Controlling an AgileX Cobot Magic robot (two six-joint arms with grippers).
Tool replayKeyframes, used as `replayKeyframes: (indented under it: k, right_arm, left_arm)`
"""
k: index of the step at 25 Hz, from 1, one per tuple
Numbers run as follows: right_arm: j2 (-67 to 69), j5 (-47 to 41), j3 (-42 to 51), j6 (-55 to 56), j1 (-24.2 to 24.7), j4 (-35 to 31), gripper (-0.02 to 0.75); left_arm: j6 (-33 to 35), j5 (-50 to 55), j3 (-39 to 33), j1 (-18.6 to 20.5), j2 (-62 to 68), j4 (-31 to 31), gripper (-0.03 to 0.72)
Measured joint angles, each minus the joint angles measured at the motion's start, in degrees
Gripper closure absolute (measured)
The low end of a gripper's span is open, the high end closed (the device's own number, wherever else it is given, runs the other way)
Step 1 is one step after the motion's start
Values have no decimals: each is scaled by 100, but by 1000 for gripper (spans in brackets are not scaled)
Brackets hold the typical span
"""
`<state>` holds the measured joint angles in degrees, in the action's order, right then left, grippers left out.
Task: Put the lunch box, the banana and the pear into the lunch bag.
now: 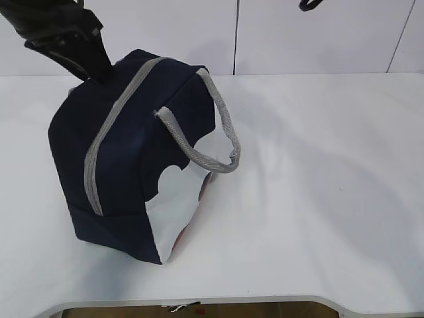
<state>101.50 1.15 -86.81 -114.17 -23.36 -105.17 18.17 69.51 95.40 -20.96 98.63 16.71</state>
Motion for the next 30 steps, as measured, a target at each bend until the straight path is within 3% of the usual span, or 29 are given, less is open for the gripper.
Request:
replayKeyframes:
  k: [4, 19, 30]
  right_arm:
    - [-438, 45, 509, 0, 0, -10, 436]
    - [-2212, -358, 2254, 42, 0, -10, 435]
    - [-2716, -1020, 2816, 1989, 0, 11, 435]
  left_arm:
    - [-415, 0, 321, 0, -9, -397, 370]
    - [-501, 156, 417, 0, -13, -529, 370]
    - [-765, 165, 417, 0, -22, -706, 370]
